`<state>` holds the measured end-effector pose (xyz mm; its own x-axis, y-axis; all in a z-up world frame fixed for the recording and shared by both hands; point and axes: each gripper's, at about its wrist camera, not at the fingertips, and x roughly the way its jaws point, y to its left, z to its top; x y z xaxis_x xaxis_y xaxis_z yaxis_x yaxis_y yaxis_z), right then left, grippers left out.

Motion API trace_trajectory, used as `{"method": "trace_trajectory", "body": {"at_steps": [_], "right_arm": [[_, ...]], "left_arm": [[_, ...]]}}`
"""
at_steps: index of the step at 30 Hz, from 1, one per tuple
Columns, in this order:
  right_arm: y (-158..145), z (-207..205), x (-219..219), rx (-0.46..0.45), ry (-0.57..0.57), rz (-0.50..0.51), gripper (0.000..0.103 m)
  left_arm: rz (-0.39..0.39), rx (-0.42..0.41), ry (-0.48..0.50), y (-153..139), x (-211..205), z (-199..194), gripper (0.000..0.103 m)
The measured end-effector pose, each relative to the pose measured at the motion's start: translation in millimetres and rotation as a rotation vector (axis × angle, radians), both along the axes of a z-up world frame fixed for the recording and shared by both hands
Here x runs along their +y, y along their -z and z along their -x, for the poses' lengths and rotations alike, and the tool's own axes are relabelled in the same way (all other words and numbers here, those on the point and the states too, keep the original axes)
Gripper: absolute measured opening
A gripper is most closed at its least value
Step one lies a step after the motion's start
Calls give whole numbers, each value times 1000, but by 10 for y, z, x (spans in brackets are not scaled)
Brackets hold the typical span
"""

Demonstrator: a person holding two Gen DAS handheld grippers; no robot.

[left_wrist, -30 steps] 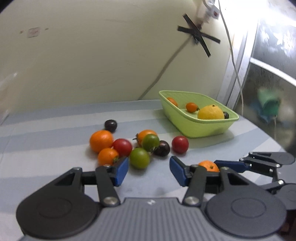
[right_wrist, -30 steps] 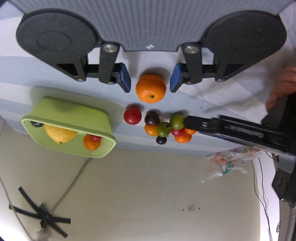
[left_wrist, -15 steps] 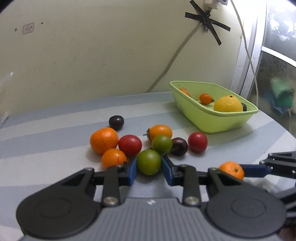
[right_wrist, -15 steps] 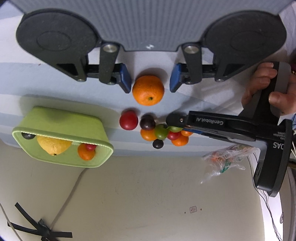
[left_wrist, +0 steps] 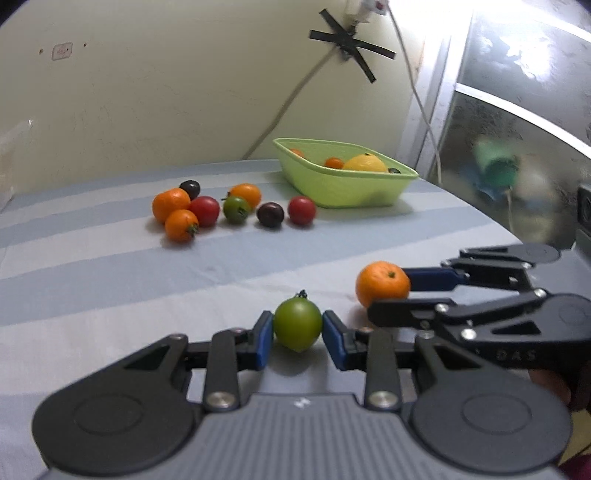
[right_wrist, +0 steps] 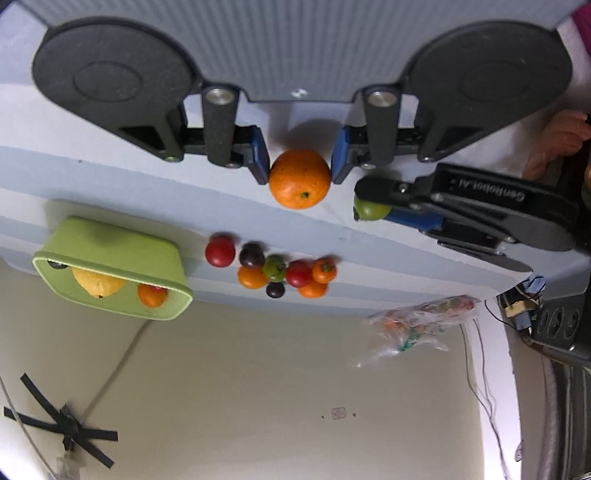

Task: Organize fruits
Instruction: 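Carry the green tomato and mandarin over the basket and open both tools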

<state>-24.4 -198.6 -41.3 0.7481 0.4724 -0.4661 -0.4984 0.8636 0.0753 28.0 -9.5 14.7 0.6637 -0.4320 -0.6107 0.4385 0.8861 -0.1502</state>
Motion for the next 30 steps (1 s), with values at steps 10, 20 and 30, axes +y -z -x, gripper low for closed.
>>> {"method": "trace_trajectory", "body": {"at_steps": [10,20,30], "right_arm": [[66,46,39,-11,33,42,46],[54,64,53,-37,0,48,39],[-364,-267,-424,-130,120,-9,37]], "left_arm": [[-47,-31,-16,6,-104,151,49],[-57,-17,-49,33,-79,121,29],[46,-60,12,-478,-283,-426,29]]}}
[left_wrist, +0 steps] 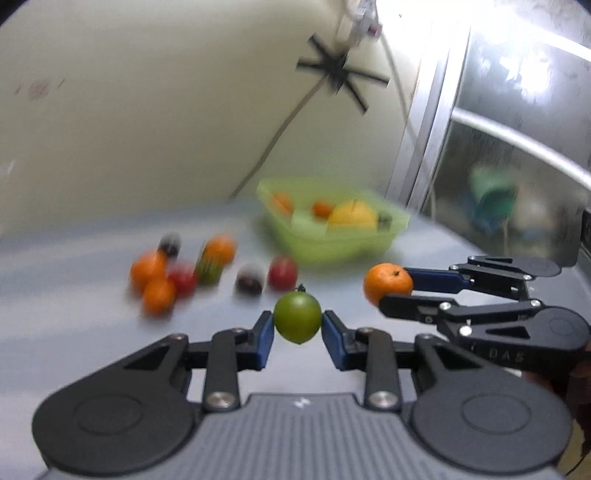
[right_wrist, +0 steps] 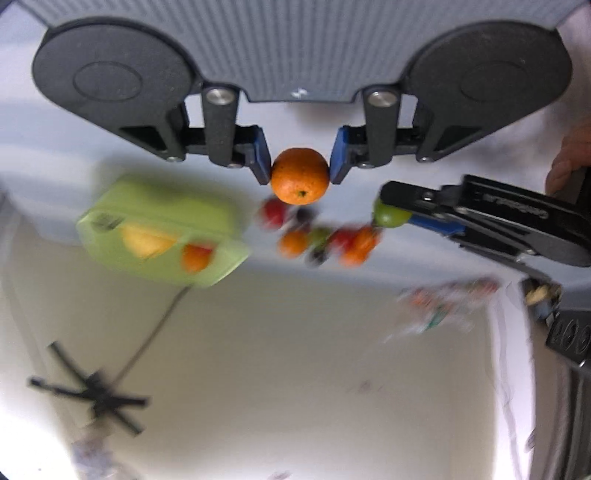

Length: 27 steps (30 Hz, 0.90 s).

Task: Organize fruits
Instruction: 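Carry the green tomato and mandarin over the basket and open both tools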

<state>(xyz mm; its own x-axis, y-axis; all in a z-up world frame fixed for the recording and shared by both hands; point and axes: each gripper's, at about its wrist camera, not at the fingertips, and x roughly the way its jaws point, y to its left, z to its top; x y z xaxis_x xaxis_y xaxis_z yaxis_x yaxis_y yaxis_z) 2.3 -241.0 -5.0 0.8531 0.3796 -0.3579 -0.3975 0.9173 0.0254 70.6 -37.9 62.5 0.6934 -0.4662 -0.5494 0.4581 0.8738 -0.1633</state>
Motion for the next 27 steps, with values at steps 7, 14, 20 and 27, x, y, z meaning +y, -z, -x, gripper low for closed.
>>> {"method": "trace_trajectory", "body": {"at_steps": [7,14,20,27], "right_arm": [[-184,-605,-294,-51,102,-22,37],[60,-878,-161,-36,77,53,37],[154,-975,-80,-47,71,92,42],[70,-848,-114,-75,80,50,45]], "left_arm": [[122,90,9,-190,-370,-991,29],[161,208,-18,75,-577,-1622,29],[124,211,-39,155,-686,-1804,37],[181,159,-50,-71,-375,-1588,41]]}}
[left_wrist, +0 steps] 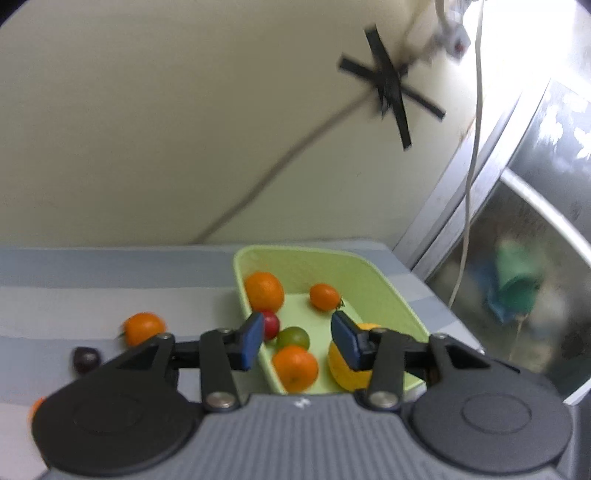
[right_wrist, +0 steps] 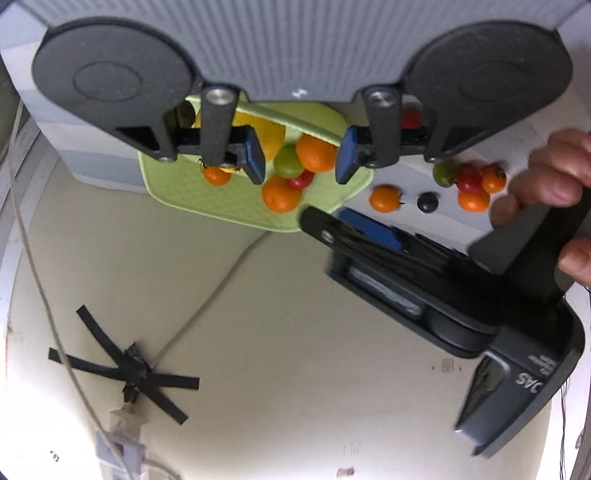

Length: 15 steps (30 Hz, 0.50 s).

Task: Organize fruits
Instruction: 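Carry the green tomato and mandarin over the basket and open both tools, then close the left tool on a mandarin while the right grasps an orange tomato by the wall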

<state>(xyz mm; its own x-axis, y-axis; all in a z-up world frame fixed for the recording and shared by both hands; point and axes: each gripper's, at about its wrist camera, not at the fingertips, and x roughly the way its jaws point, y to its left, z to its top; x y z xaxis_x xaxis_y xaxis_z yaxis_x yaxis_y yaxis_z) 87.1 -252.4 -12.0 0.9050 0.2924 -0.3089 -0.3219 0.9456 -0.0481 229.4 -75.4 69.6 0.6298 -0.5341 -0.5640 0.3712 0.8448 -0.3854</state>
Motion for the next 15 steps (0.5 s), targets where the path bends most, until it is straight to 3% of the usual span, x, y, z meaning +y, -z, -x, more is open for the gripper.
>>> {"method": "trace_trajectory", "body": {"at_steps": [4,9,15], "right_arm": [[-56,220,-2,-6,-32,-35,44],[0,430,165,39,-112,-44,44],[86,400,554,88,-188,9,38]], "left_arm": [[59,-46,-54,-122,501,337,42],[32,-86,-172,-61,1100,777,42],[27,-15,-252,179,1485,959,42]]}}
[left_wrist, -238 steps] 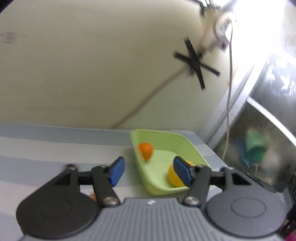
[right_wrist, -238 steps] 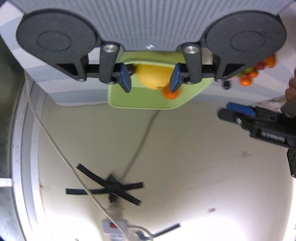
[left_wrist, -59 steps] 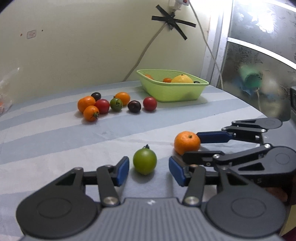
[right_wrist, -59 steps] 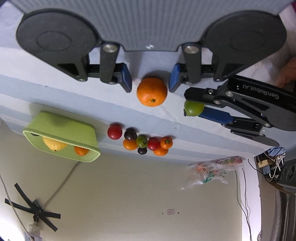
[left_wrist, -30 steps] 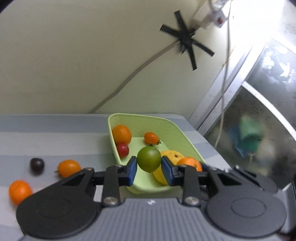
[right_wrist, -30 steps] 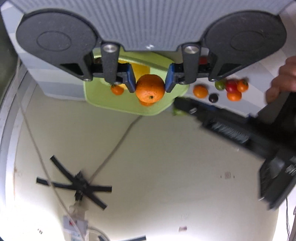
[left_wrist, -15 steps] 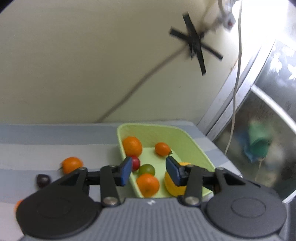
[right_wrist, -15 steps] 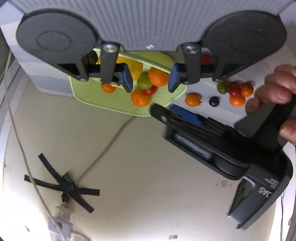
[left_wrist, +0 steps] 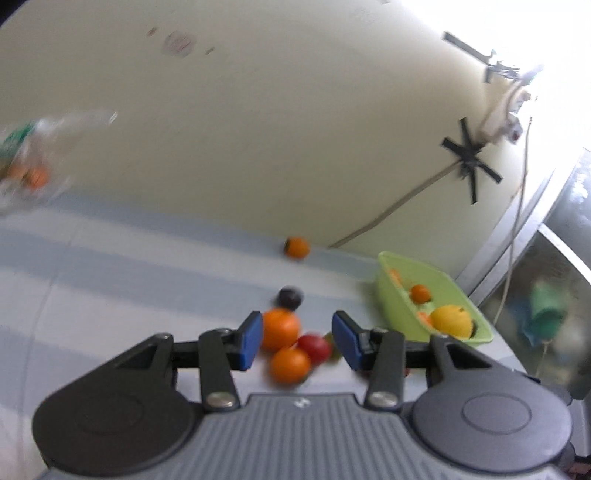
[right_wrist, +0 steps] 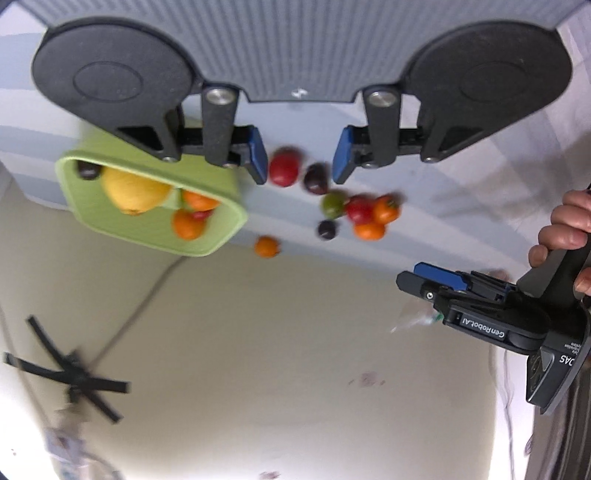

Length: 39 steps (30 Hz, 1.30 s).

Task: Organize fruits
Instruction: 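Close the left tool on a mandarin while the right grasps an orange tomato by the wall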

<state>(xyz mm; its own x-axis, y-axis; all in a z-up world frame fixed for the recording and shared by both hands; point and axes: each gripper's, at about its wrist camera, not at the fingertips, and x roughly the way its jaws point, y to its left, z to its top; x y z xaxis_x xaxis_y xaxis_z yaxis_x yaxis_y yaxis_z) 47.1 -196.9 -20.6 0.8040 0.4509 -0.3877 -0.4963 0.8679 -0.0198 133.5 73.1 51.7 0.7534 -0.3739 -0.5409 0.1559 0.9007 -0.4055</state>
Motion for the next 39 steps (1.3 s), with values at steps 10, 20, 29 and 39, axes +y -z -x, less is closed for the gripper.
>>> {"method": "trace_trajectory", "body": {"at_steps": [10,20,29,39], "right_arm": [[-74,-322,254,8,-5,64,37],[-630,-842,40,49,67,-29,37],[-688,-2174,292,345,205,-165,38],[-223,-3041,807,489,341,-88,49]], "left_arm": [[-135,-6,101,245,-310,-4,46],[-72,-24,56,125,25,-227,46],[106,-28,-4,220,243,-436,46],[196,4,37,446,396,-464,46]]}}
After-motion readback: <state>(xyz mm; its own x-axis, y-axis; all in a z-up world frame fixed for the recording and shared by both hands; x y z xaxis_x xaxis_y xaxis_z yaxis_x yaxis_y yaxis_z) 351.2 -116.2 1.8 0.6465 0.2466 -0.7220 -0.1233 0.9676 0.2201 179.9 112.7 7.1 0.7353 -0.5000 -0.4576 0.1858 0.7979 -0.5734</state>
